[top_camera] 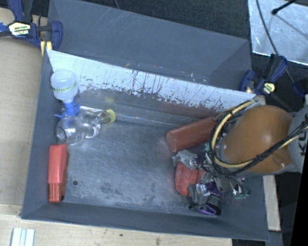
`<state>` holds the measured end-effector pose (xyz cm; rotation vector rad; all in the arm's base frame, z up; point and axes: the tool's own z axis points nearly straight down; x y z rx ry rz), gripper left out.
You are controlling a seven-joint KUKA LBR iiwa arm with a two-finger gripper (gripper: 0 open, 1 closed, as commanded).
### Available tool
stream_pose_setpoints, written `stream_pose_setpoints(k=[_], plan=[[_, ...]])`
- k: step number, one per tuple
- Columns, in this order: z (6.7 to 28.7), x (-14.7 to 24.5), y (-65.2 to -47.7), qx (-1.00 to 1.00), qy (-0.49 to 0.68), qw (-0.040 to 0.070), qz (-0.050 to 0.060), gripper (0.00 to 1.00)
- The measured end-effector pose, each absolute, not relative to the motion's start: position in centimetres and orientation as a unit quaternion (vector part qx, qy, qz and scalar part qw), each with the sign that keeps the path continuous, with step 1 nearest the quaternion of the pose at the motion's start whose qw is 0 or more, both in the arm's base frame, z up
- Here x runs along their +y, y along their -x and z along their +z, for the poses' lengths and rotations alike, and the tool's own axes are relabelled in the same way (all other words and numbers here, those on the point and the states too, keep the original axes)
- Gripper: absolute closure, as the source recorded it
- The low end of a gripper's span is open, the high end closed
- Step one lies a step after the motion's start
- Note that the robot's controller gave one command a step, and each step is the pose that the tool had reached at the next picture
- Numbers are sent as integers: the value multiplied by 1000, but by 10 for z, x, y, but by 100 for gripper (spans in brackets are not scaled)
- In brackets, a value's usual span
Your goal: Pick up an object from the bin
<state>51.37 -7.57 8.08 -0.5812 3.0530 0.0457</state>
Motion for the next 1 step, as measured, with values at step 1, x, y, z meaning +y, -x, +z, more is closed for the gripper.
stream_pose_setpoints(k=[1], plan=[[81, -76, -514, 982, 187, 17, 15, 100]])
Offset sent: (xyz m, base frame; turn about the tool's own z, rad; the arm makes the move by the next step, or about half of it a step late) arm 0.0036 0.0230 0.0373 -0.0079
